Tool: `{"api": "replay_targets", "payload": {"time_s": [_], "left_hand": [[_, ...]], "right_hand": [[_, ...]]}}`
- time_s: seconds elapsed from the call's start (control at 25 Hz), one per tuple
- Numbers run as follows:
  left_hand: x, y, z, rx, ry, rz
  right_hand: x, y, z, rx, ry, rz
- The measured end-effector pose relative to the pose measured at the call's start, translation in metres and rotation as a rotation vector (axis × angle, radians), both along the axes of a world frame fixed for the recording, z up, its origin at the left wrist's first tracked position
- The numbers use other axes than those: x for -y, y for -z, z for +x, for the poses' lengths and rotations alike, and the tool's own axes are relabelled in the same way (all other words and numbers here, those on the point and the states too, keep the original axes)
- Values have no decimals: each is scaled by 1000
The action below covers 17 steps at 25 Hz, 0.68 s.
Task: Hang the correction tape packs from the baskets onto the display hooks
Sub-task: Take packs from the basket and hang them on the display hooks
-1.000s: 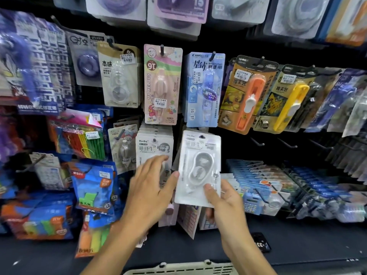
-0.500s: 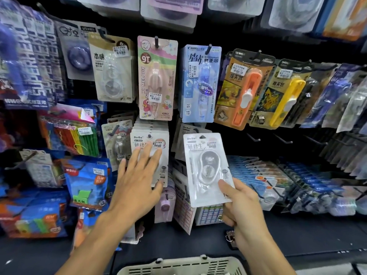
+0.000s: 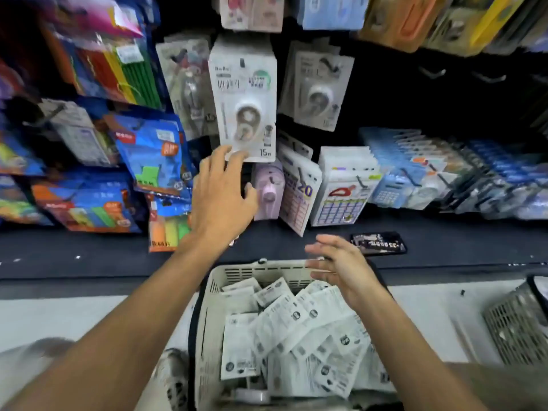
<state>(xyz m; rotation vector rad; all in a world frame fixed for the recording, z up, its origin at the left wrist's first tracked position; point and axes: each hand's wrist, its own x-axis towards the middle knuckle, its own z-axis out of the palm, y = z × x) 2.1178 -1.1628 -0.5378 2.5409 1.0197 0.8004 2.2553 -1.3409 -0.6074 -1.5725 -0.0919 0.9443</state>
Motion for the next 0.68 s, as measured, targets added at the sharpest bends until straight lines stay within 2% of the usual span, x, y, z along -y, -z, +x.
{"api": "replay_targets", "payload": {"time_s": [0.04,0.12,0.2,0.24,0.4,0.48,0.56,0.68], "left_hand": [[6,23,-6,-91,15,-107],[21,81,-21,-449,116,-309],[43,142,-42,-711,183,-474],[53,169,-51,-751,184,-547],[84,237,-58,-762,163,-688],[93,251,-51,-736,193,-693],[96,258,-44,-703,217,-681],[88,259,-37,-509,92,-609]], "right_hand": [[9,37,-12,-28,-42,-145],[20,105,-34,9,-165,-427],[24,151,-49,87,-259,-577],[23,167,-50,84,-236,-603],[4,195,-45,-136,17,-549],[-10,197,-47,-66,-35,-568],[-22,190,-53,-21,-78,-491],[-20,177,-54,-173,-186,-226]]}}
